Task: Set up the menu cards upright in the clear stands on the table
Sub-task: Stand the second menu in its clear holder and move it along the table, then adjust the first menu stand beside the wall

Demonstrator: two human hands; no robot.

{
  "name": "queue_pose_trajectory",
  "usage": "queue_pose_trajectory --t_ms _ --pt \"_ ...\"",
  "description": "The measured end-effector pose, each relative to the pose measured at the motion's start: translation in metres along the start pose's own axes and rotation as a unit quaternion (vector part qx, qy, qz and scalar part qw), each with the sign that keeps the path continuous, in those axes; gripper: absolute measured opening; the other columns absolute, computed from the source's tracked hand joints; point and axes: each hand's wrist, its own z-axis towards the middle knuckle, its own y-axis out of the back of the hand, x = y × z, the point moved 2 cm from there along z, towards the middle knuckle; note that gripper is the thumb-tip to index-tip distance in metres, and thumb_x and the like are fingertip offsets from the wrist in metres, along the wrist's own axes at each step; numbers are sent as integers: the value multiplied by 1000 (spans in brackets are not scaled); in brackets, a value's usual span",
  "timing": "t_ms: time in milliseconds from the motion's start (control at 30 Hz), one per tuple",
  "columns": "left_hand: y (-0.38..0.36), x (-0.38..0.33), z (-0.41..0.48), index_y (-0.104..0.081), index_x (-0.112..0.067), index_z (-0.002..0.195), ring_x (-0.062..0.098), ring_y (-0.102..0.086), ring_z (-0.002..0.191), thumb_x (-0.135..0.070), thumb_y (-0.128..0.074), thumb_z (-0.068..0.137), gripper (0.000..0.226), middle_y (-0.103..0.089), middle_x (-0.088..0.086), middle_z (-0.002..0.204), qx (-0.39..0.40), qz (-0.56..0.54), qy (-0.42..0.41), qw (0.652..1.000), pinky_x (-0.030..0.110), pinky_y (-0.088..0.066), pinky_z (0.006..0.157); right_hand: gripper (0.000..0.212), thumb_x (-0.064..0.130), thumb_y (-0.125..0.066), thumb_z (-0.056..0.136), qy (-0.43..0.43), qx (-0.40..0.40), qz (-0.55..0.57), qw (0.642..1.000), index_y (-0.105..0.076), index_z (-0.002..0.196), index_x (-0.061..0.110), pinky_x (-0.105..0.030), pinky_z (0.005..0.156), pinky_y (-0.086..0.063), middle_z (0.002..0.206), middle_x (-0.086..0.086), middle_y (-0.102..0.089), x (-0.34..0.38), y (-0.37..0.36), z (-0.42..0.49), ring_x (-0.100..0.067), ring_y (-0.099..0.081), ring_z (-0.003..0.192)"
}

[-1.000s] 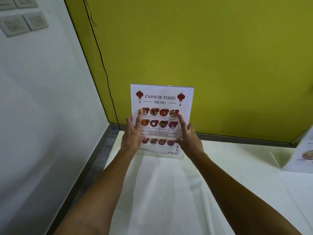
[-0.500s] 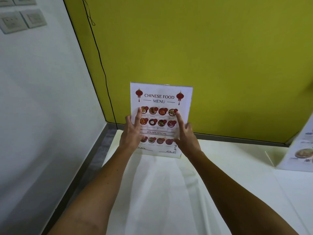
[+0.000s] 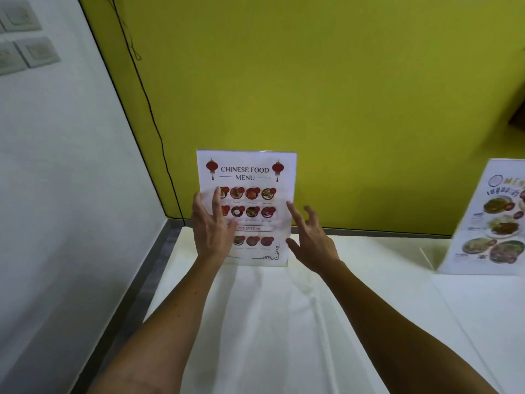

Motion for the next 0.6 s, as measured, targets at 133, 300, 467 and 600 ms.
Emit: queue_pose_trajectory --t_ms 133,300,467,600 --pt "4 -33 -6 -29 -17 140 44 -31 136 -27 -66 83 68 -31 29 146 -65 38 20 997 58 -33 108 84 27 -58 88 7 -31 -53 998 -2 151 29 -46 95 -48 161 -6 -11 -22 24 -6 -33 -45 131" --pt "-13 -110 -28 -32 -15 142 40 -35 137 -20 -62 83 66 -34 23 149 -55 27 -150 987 63 -30 108 84 20 -51 88 -1 -58 -82 995 4 152 20 -45 121 -15 162 4 -2 -76 62 -28 -19 -3 150" --pt "-40 -209 -67 -25 -16 146 34 -32 142 -18 -64 82 75 -35 15 153 26 17 -257 966 60 -28 109 79 25 -49 91 -29 -96 -124 987 0 152 18 -47 119 -9 162 2 3 -153 109 -63 -20 3 149" --pt "-61 -279 -92 -24 -16 147 33 -32 142 -21 -63 84 74 -33 12 155 83 10 -267 960 60 -29 109 77 28 -47 92 -58 -107 -142 982 1 152 18 -49 119 -9 162 2 4 -217 145 -91 -20 4 149"
